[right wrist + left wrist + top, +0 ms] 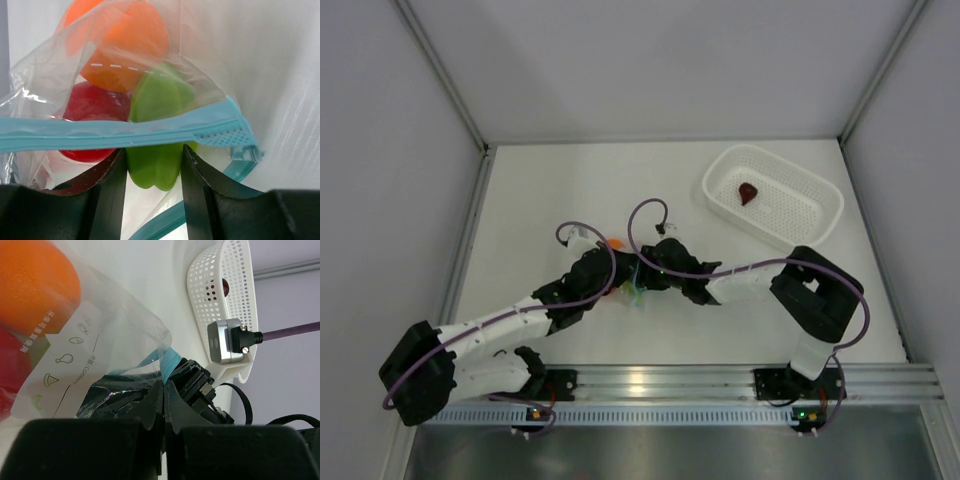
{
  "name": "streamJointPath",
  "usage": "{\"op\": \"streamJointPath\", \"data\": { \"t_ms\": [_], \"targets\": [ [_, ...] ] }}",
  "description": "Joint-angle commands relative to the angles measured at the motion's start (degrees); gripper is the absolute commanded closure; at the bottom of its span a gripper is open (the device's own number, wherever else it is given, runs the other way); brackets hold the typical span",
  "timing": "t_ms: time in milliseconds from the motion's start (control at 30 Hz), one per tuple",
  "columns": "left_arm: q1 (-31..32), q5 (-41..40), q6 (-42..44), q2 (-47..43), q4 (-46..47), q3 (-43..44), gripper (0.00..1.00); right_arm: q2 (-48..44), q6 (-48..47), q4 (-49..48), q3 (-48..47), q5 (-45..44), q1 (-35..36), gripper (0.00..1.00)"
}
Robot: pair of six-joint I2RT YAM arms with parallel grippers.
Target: Open the zip-top bag and remove the fake food
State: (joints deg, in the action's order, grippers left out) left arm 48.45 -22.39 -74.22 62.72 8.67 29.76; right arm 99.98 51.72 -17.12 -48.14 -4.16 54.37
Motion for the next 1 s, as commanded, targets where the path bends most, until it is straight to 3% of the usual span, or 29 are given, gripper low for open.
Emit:
{"op": "streamJointPath", "data": {
  "t_ms": [0,233,967],
  "targets": [
    [1.12,3.06,-0.40,-0.84,4.43,-0.67,1.00,-2.51,-3.29,2.54,-0.55,-0.76,2.32,0.72],
    [1.04,2.71,-0.14,-0.84,4.43,-1.28,1.00,-4.09,-4.35,3.15,-0.46,-0.67,2.23,0.76],
    [1.04,2.44,0.74,1.18,4.43,-1.28,1.00,-19.29,-6.81,6.58,3.40,-1.46,2.23,0.75]
  ]
}}
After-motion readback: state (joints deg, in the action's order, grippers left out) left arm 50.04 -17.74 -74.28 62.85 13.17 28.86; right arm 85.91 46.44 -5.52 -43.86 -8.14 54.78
